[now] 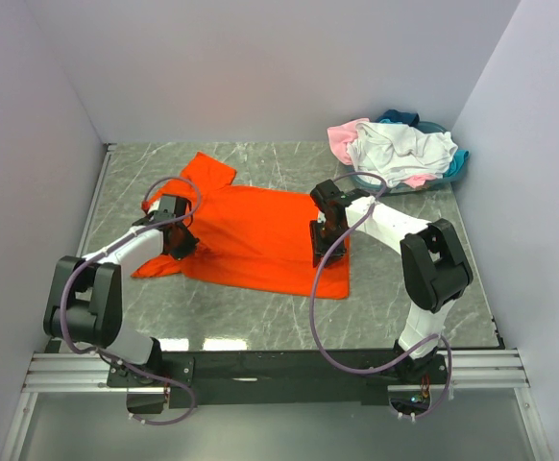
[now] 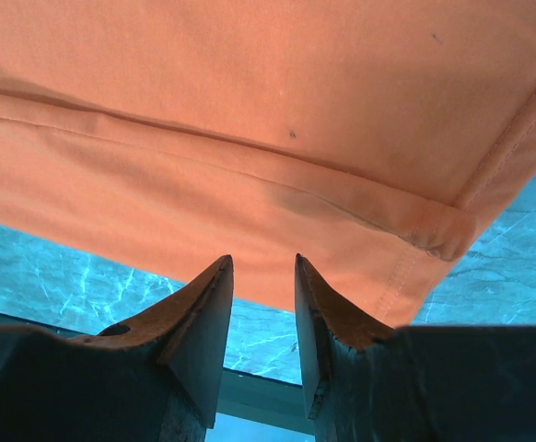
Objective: Fold and stack the t-shirts
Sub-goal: Fold the tshirt
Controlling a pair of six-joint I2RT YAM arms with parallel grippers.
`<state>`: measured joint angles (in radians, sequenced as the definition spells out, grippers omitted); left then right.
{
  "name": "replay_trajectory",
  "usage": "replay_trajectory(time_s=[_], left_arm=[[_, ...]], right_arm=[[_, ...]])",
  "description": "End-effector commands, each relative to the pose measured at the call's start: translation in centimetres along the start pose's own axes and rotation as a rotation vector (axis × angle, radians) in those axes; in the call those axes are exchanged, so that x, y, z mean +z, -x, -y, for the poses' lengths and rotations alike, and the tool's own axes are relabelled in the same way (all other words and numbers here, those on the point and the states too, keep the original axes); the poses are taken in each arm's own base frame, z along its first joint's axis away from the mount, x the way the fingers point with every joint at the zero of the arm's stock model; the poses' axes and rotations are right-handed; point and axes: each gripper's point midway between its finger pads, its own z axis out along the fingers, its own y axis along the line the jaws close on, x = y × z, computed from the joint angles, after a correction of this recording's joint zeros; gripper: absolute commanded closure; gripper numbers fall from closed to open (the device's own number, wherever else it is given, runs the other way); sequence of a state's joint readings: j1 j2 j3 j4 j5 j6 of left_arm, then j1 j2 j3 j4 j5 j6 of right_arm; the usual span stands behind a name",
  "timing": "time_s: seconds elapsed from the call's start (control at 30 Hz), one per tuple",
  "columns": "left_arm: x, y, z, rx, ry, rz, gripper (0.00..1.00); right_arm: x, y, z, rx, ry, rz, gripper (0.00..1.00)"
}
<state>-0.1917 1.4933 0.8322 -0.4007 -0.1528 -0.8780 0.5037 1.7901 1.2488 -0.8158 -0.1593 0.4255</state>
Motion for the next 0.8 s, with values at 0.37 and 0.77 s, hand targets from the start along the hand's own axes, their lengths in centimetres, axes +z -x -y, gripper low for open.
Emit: replay_trajectory(time_s=[0.37,0.77], left_arm=[[0.0,2.8,5.9,0.07,-0.19,0.044,1.0],[2.1,3.5,10.5,0.21,-0.265,-0.004,1.0]], right_arm=[[0.0,0.4,0.0,-0.006,-0.019,0.005,0.6],[-0.1,0.9,0.0,0.0,-0.032,0.012,0.59]])
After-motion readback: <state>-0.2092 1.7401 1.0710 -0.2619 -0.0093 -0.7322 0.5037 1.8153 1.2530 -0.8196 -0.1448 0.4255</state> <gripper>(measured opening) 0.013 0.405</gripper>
